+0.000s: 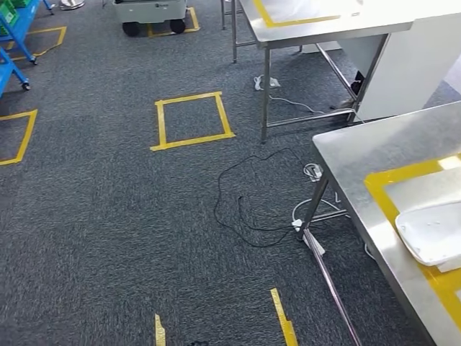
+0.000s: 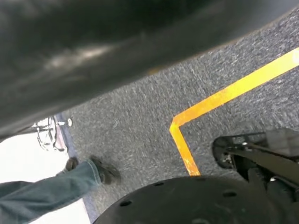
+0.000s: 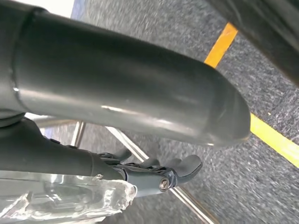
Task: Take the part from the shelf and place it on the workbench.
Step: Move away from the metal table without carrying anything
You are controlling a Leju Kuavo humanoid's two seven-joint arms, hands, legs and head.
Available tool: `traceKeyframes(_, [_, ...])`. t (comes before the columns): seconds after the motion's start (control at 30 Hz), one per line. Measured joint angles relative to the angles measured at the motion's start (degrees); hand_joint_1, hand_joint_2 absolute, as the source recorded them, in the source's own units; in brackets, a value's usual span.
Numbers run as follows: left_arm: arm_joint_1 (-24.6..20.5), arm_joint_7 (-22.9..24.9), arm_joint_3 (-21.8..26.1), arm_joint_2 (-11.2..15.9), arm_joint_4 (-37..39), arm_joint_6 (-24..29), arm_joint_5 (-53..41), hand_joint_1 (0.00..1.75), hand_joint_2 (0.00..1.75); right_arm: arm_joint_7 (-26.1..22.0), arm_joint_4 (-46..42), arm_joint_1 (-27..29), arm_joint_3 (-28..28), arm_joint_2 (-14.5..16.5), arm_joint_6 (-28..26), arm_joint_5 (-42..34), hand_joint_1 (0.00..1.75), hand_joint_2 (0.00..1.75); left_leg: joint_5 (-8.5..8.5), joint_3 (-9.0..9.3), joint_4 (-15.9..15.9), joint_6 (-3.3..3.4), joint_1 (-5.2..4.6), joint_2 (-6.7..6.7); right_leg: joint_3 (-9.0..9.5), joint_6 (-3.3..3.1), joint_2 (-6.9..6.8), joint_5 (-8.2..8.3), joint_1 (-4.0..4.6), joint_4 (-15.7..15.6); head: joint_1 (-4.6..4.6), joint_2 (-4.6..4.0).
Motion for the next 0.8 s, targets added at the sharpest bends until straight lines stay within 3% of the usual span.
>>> traceKeyframes(0.03, [0.1,-0.16,0.0,0.02,0.16,-0.13,-0.52,0.0,0.0,-0.01,0.03,-0.07,-0.13,0.0,0.01,0.0,0.0,0.0,1.33,0.82,-1.39,0.16,-0.03,0.22,0.16,-0.02,-0.82,-0.15,0.1,0.0,-0.02,0.0])
traceKeyframes(0.07, [0.21,-0.28,0.0,0.06,0.27,-0.22,-0.92,0.0,0.0,-0.04,0.04,-0.14,-0.25,0.01,0.02,0.0,0.0,0.0,3.3,2.7,-4.71,0.47,-0.15,0.76,0.39,0.0,-1.56,-0.32,0.18,0.0,-0.02,0.0])
traceKeyframes(0.13, [0.25,-0.39,0.0,0.2,0.35,-0.27,-1.47,0.0,0.0,-0.09,0.05,-0.21,-0.39,0.05,0.02,0.01,0.0,0.0,6.22,7.09,-12.58,1.4,-0.81,3.2,0.71,0.27,-2.83,-0.85,0.45,0.04,-0.04,0.0])
traceKeyframes(0.2, [0.05,-0.44,0.0,0.3,0.4,-0.27,-1.7,0.0,0.0,-0.13,0.07,-0.25,-0.51,0.1,0.03,0.02,0.0,0.0,6.53,8.99,-16.19,2.12,-1.39,4.58,0.81,0.8,-4.14,-1.42,0.69,0.05,0.01,0.0])
traceKeyframes(0.27, [0.14,-0.47,0.0,0.34,0.51,-0.27,-1.81,0.0,0.0,-0.16,0.07,-0.46,-0.68,0.11,0.04,0.02,0.0,0.0,6.42,9.14,-16.72,2.55,-1.37,3.49,1.28,1.39,-5.1,-1.82,0.68,-0.07,0.01,0.01])
traceKeyframes(0.3, [0.28,-0.47,0.01,0.36,0.56,-0.27,-1.95,0.0,0.0,-0.19,0.08,-0.6,-0.75,0.11,0.03,0.02,0.0,0.0,6.56,9.29,-17.01,2.8,-1.23,2.88,1.44,1.64,-4.32,-2.25,0.59,0.22,0.05,0.01])
traceKeyframes(0.37, [0.33,-0.47,0.02,0.34,0.63,-0.27,-2.27,0.0,0.0,-0.23,0.09,-0.66,-0.83,0.11,0.0,0.02,0.0,0.0,6.94,9.65,-17.56,3.23,-0.8,1.66,0.11,2.1,-0.97,-4.68,0.39,3.86,0.27,0.01])
traceKeyframes(0.4, [0.25,-0.47,0.02,0.32,0.68,-0.28,-2.4,0.0,0.0,-0.25,0.11,-0.55,-0.87,0.11,-0.01,0.01,0.0,0.0,6.98,9.65,-17.6,3.34,-0.75,0.95,-1.73,2.24,0.75,-6.56,0.28,7.55,0.41,0.01])
traceKeyframes(0.47, [0.06,-0.47,0.01,0.27,0.81,-0.32,-2.57,0.0,0.0,-0.24,0.13,-0.29,-0.95,0.11,-0.01,0.01,0.0,0.0,6.96,9.67,-17.58,3.41,-0.69,-0.65,-5.94,2.49,1.95,-9.17,0.13,14.86,0.47,0.0])
traceKeyframes(0.5, [0.04,-0.47,0.01,0.23,0.88,-0.35,-2.65,0.0,0.0,-0.25,0.14,-0.22,-1.02,0.11,-0.03,0.03,0.0,0.0,6.92,9.73,-17.55,3.38,-0.66,-1.49,-7.26,2.58,2.08,-8.88,0.09,16.34,0.46,0.0])
traceKeyframes(0.53, [0.05,-0.47,0.01,0.2,0.94,-0.38,-2.71,0.0,0.0,-0.26,0.14,-0.21,-1.08,0.11,-0.05,0.06,0.0,0.0,6.86,9.85,-17.52,3.29,-0.62,-2.31,-7.43,2.66,2.17,-7.31,0.02,15.39,0.45,0.0])
traceKeyframes(0.6, [0.03,-0.47,0.02,0.09,1.0,-0.4,-2.75,0.0,0.0,-0.32,0.15,-0.22,-1.19,0.11,-0.1,0.14,0.0,0.0,6.63,10.15,-17.39,2.93,-0.47,-3.96,-5.13,2.87,3.58,-2.35,-0.38,8.39,0.46,0.0])
traceKeyframes(0.67, [-0.06,-0.47,0.02,0.03,1.0,-0.4,-2.77,0.0,0.0,-0.37,0.16,-0.24,-1.22,0.14,-0.15,0.2,0.0,0.0,6.38,10.22,-17.09,2.36,-0.49,-5.41,-2.73,2.75,5.5,0.51,-0.64,2.42,0.52,0.0])
traceKeyframes(0.7, [-0.04,-0.47,0.02,0.01,1.01,-0.4,-2.78,0.0,0.0,-0.38,0.16,-0.27,-1.23,0.16,-0.17,0.22,0.0,0.0,6.36,10.11,-17.0,2.08,-0.5,-5.96,-2.17,2.5,5.97,0.8,-0.62,1.35,0.52,0.0])
traceKeyframes(0.77, [0.12,-0.47,0.04,-0.01,1.03,-0.4,-2.78,0.0,0.0,-0.4,0.16,-0.34,-1.24,0.2,-0.21,0.25,0.0,0.0,6.51,9.82,-16.95,1.57,-0.38,-6.92,-1.88,1.72,5.02,0.93,-0.41,1.3,0.47,0.0])
traceKeyframes(0.8, [0.22,-0.47,0.05,-0.02,1.05,-0.39,-2.78,0.0,0.0,-0.4,0.16,-0.36,-1.25,0.2,-0.22,0.27,0.0,0.0,6.34,9.66,-16.73,1.36,-0.32,-6.73,-1.73,1.38,4.46,1.04,-0.38,1.21,0.45,0.0])
